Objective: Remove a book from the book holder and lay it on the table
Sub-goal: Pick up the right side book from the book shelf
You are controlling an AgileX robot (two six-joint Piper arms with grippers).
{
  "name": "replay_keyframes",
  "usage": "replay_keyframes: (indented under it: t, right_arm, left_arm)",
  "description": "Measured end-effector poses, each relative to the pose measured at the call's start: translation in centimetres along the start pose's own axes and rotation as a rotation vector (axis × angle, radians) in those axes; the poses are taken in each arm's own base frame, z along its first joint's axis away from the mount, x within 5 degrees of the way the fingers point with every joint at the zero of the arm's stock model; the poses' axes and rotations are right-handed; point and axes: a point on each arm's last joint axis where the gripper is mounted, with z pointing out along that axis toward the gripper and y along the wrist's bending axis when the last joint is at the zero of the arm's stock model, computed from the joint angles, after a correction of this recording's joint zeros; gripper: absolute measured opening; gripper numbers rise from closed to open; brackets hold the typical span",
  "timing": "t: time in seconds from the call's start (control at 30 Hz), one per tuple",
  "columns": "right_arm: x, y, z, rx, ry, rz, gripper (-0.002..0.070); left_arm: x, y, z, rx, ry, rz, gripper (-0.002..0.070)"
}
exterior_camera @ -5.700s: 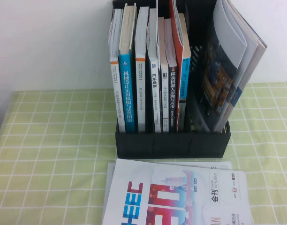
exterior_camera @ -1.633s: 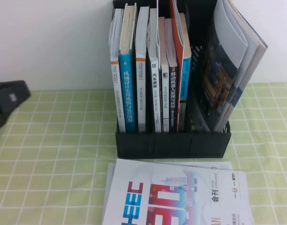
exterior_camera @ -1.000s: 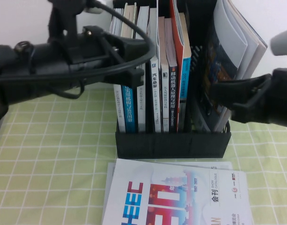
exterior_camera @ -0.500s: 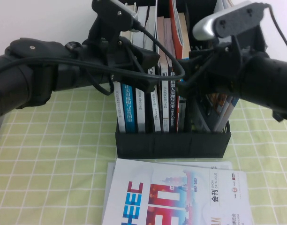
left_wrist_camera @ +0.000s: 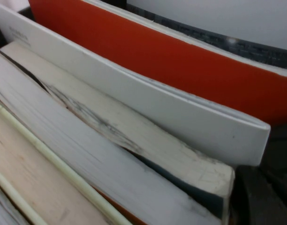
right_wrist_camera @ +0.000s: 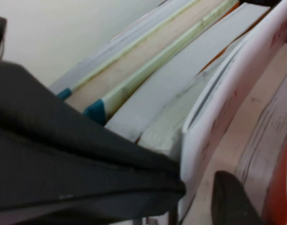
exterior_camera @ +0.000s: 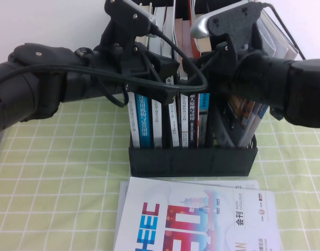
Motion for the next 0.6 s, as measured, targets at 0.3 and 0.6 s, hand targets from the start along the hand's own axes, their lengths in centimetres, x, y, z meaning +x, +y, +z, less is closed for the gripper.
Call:
replay_keyframes:
  t: [0.3, 0.6]
  right_arm:
    - [-0.5, -0.5, 0.0, 0.007, -0.016, -0.002, 0.0023]
    - [-5.7, -0.6, -4.0, -0.005, -0.187, 0.000, 0.0015]
  left_arm:
    - [0.1, 0.0, 0.1, 0.004, 0.002, -0.004, -0.0003]
    - [0.2, -0.3, 0.2, 0.038, 0.008, -0.029, -0.0003]
